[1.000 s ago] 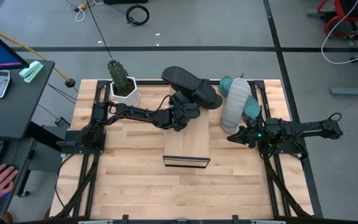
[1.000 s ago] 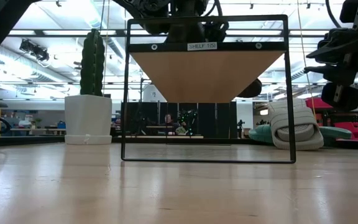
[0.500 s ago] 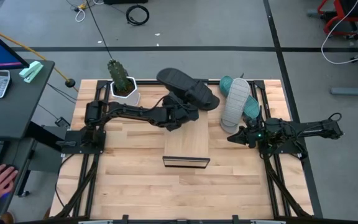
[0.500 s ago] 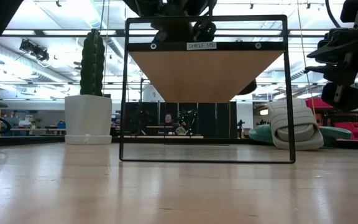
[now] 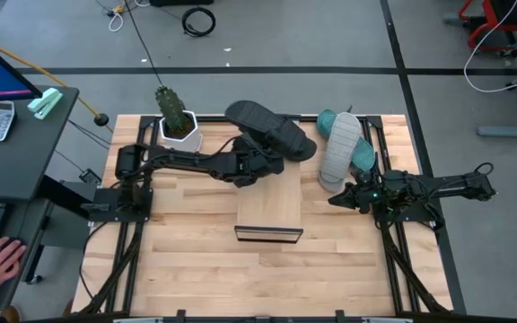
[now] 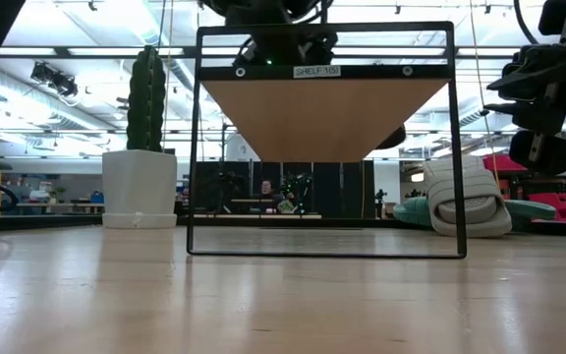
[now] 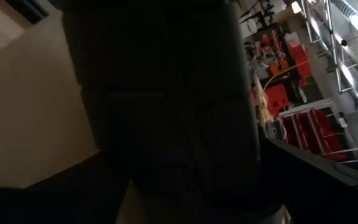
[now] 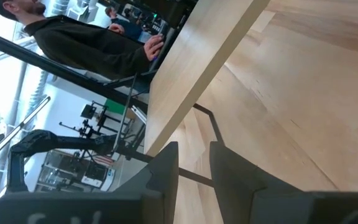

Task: Pick and place slides into the shelf
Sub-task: Put the black slides on the shelf

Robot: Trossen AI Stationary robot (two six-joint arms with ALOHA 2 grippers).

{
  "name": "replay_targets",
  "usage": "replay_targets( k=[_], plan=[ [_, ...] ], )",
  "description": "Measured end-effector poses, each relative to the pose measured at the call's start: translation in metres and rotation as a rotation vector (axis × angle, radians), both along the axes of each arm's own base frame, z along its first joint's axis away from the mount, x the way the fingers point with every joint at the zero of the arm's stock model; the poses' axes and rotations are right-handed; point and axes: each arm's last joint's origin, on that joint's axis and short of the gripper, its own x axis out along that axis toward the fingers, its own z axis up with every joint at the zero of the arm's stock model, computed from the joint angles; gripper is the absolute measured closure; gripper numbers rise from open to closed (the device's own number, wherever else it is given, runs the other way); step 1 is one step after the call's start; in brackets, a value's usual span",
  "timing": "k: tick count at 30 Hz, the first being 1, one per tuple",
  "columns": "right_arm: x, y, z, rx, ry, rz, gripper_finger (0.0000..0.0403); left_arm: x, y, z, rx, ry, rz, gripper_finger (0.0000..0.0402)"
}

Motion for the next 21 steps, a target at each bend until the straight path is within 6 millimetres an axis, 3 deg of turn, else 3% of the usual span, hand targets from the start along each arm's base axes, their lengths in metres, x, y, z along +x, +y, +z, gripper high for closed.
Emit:
replay_targets(
  k=[4, 9, 21],
  plan=[
    [0.0, 0.0, 0.0, -0.001, 0.001, 0.002, 0.0304, -0.008, -0.001, 0.009, -0.001, 0.041, -0.017, 0.0075],
    [0.0, 0.0, 0.0, -0.005, 0.0, 0.003, 0.0304, -0.015, -0.001, 0.019, 0.016, 0.102, -0.048, 0.0079],
    [0.0, 0.0, 0.0, -0.007, 0.0, 0.004, 0.0304, -0.02, -0.009, 0.009, -0.122, 0.221, -0.198, 0.0072]
  ],
)
